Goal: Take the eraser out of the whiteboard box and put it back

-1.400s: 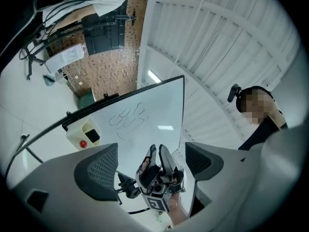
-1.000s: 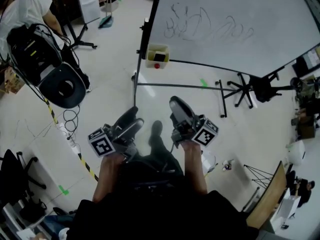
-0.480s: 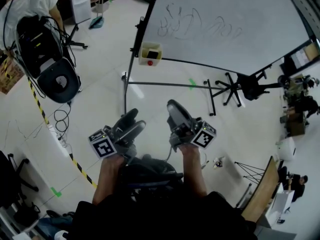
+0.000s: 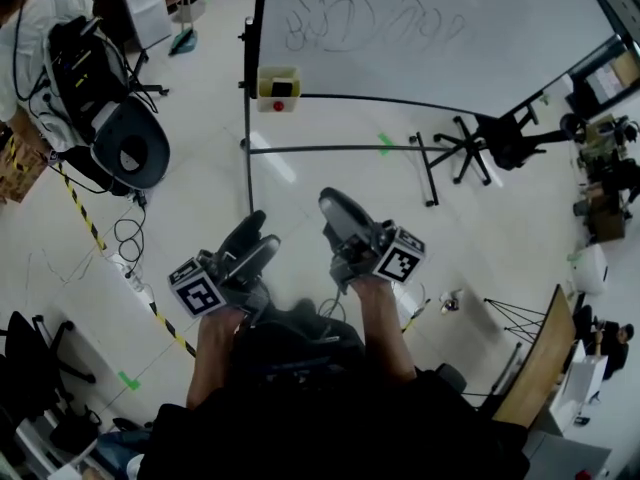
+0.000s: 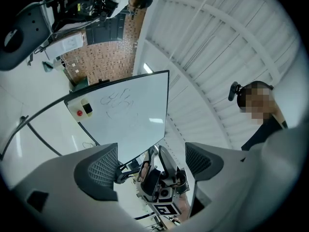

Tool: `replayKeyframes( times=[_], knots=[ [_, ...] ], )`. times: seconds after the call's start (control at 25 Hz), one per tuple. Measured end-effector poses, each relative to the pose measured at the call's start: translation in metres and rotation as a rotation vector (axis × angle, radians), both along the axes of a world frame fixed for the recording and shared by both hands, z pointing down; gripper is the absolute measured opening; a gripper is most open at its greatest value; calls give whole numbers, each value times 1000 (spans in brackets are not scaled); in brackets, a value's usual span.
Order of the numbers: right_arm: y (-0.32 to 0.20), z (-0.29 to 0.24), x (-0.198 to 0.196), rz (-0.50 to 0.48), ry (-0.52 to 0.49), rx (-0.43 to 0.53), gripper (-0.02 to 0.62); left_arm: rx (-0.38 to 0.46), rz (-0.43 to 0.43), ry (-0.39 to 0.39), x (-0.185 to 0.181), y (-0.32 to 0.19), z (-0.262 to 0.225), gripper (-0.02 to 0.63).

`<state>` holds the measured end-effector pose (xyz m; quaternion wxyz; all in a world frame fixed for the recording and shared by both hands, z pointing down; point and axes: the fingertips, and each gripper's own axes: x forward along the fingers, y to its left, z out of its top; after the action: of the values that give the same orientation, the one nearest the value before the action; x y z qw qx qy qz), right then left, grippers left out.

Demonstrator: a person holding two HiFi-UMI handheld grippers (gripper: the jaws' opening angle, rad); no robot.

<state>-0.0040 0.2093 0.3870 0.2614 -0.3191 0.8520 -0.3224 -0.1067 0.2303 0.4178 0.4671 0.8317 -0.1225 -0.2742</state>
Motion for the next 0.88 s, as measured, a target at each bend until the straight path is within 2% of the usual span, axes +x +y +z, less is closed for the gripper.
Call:
replayKeyframes(
  times=[0.12,0.28,0.44,0.68,0.88],
  knots=[
    [13,2,16,-6,-6,-6,123,4,-12,0,14,13,-5,428],
    [29,-4,29,-39,-64,1,123,3,-27,0,30,31,-10,428],
    [44,-5,43,-58,-46,13,123,15,-46,-16,47,47,-14,428],
    [74,-2,59,-116,-109,28,123,0,-72,-79,68,78,-9,428],
    [93,-1,68,-146,-139,68,123,21,-88,-115,79,101,-10,428]
  ],
)
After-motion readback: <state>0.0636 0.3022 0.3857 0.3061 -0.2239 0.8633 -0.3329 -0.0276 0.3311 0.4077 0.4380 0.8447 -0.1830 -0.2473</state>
